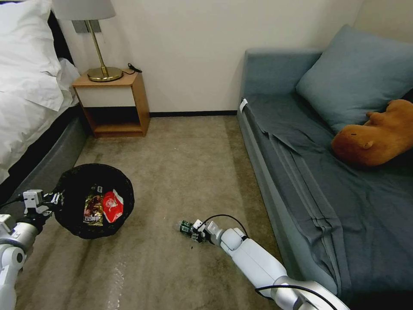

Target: Pick up the trash bin, then pick up the garbage on the floor and place it into the trash bin.

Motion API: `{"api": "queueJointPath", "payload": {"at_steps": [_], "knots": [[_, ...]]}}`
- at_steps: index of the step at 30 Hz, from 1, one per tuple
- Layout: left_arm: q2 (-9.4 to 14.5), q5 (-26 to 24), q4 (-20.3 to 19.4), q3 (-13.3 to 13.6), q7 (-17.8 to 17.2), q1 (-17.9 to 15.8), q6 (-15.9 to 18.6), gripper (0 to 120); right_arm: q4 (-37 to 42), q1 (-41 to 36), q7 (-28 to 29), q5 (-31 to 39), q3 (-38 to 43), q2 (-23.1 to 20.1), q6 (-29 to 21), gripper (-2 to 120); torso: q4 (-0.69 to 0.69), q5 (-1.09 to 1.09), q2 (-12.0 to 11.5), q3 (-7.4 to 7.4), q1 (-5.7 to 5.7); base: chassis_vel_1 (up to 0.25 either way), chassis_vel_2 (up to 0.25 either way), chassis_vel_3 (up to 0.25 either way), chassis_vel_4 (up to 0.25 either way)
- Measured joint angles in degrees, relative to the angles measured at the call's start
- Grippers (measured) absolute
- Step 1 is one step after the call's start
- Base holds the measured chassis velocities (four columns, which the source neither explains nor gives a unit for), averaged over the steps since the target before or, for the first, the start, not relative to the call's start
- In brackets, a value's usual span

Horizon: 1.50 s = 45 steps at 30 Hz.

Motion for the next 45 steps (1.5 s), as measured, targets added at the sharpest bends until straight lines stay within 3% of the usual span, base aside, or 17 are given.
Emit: {"api": "queueJointPath", "payload": {"at_steps": [8,17,19,24,25,31,33,40,45], "knots": [[0.0,0.0,-0.1,-0.1,0.1,0.7,-0.3,4,3.3,-0.4,-0.1,1.8,0.9,-1.6,0.3,16,0.01,0.01,0.0,0.00,0.00,0.000,0.000,0.000,0.000],[0.3,-2.6,-0.1,0.4,0.1,0.4,0.4,4,8.7,0.1,0.1,6.6,2.1,-3.9,2.7,16,0.00,0.00,0.0,0.00,0.00,0.000,0.000,0.000,0.000],[0.5,-3.8,0.0,0.9,0.0,-0.1,0.8,4,12.2,0.3,2.9,12.4,2.7,-3.6,5.4,16,-0.01,0.00,0.0,0.00,0.00,0.000,0.000,0.000,0.000],[0.2,-3.9,0.0,1.3,-0.3,-0.3,1.0,4,20.0,0.3,5.2,22.3,1.2,-3.7,6.0,16,0.01,0.00,0.0,0.00,0.00,0.000,0.000,0.000,0.000],[-0.2,-3.8,-0.3,1.6,-0.3,-0.3,1.0,4,24.3,0.3,6.5,26.7,-0.3,-4.1,4.9,16,0.01,0.00,0.0,0.00,0.00,0.000,0.000,0.000,0.000],[-1.4,-4.0,-1.0,2.1,-0.9,-0.3,1.0,4,35.0,0.2,9.0,33.5,-4.2,-5.0,1.4,16,0.00,-0.01,0.0,0.00,0.00,0.000,0.000,0.000,0.000],[-2.6,-3.8,-1.5,2.6,-1.2,-0.4,1.2,4,42.9,-0.5,11.4,38.5,-8.1,-5.1,-1.2,16,0.01,0.00,0.0,0.00,0.00,0.000,0.000,0.000,0.000],[-4.2,-3.0,-2.3,3.3,-1.2,-0.7,1.6,4,49.7,-1.3,14.1,46.0,-15.2,-2.9,-2.6,16,0.00,-0.01,0.0,0.00,0.00,0.000,0.000,0.000,0.000],[-4.9,-2.9,-2.8,3.6,-1.2,-0.7,2.0,4,47.1,-0.4,14.3,46.5,-17.7,-0.3,-1.3,16,0.00,-0.01,0.0,0.00,0.00,0.000,0.000,0.000,0.000]]}}
